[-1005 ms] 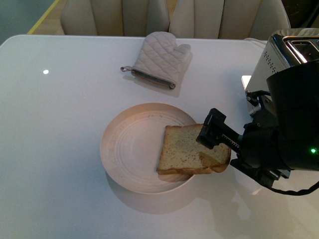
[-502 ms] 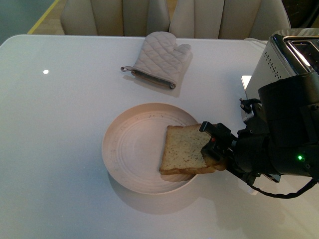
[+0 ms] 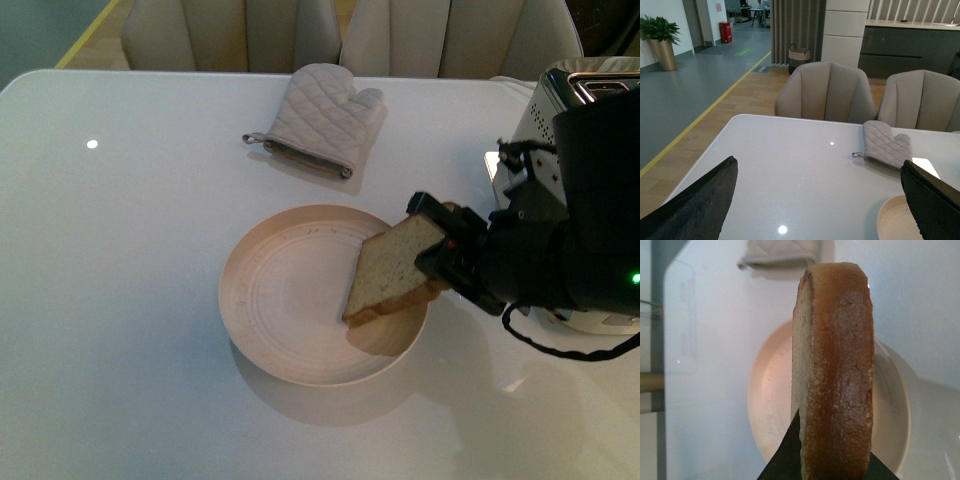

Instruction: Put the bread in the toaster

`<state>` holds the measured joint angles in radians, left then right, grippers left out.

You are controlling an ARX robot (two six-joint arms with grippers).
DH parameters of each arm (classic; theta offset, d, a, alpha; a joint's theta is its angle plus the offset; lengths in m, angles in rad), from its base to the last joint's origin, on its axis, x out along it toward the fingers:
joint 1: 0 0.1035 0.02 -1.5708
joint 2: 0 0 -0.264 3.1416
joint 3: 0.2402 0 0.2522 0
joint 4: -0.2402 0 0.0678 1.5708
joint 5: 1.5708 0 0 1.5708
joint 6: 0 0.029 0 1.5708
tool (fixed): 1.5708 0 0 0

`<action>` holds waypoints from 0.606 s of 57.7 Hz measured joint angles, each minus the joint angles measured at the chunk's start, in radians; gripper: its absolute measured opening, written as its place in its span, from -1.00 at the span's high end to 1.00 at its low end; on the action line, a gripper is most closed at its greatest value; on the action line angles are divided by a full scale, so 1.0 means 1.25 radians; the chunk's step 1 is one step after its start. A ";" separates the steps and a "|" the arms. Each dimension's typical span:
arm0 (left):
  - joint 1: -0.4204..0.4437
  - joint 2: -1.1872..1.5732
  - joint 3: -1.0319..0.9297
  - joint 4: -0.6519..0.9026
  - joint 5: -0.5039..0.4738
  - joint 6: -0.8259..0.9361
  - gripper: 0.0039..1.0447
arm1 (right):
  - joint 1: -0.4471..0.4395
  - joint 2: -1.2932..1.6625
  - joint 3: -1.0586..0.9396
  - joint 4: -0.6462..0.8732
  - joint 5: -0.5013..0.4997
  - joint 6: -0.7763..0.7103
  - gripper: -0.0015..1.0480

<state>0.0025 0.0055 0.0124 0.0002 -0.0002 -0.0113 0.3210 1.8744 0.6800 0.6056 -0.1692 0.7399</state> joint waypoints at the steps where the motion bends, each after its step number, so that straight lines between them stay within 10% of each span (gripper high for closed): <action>1: 0.000 0.000 0.000 0.000 0.000 0.000 -0.86 | -0.006 -0.022 -0.001 -0.007 0.000 -0.009 0.92; 35: 0.000 0.000 0.000 0.000 0.000 0.000 -0.86 | -0.282 -0.396 0.166 -0.386 0.100 -0.667 0.92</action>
<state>0.0025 0.0055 0.0124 0.0006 -0.0002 -0.0113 -0.0315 1.3788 0.8871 0.1234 -0.0437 -0.0933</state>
